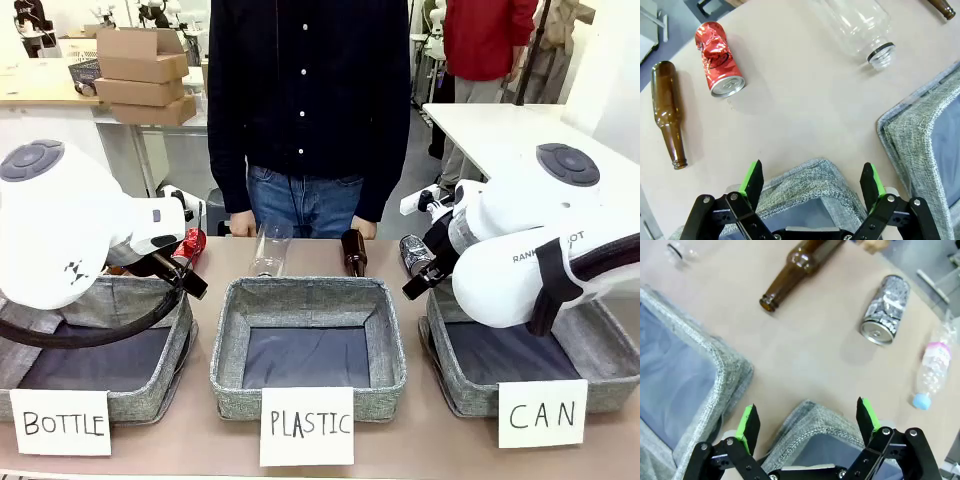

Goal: Sort the can waste into the basket.
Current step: Pick up the can waste from the table and place it in the right Fabric basket.

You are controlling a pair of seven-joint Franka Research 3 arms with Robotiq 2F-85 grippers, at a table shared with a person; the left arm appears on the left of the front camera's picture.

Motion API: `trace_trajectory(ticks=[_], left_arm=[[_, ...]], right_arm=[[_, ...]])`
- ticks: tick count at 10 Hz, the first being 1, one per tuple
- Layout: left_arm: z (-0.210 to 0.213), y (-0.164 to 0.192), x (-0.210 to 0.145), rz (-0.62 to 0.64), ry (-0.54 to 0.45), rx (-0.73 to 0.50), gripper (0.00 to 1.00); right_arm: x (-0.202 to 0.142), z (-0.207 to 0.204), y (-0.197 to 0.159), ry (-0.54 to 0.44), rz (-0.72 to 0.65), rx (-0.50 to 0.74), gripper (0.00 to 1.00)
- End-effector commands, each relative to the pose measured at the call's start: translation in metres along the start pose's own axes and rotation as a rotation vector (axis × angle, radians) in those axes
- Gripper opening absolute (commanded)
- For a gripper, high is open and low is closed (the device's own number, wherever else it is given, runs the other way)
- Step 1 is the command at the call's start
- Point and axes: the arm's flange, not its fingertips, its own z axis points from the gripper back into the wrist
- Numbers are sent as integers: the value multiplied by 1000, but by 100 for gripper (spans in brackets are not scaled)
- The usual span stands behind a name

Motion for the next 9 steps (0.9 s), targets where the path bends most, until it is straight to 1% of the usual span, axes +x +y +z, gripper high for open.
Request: trace_trajectory(ticks=[1,9], left_arm=[[0,0,0,0,0,0,100],[0,0,0,0,0,0,100]], right_arm=[[0,0,0,0,0,0,100],[0,0,0,0,0,0,100]])
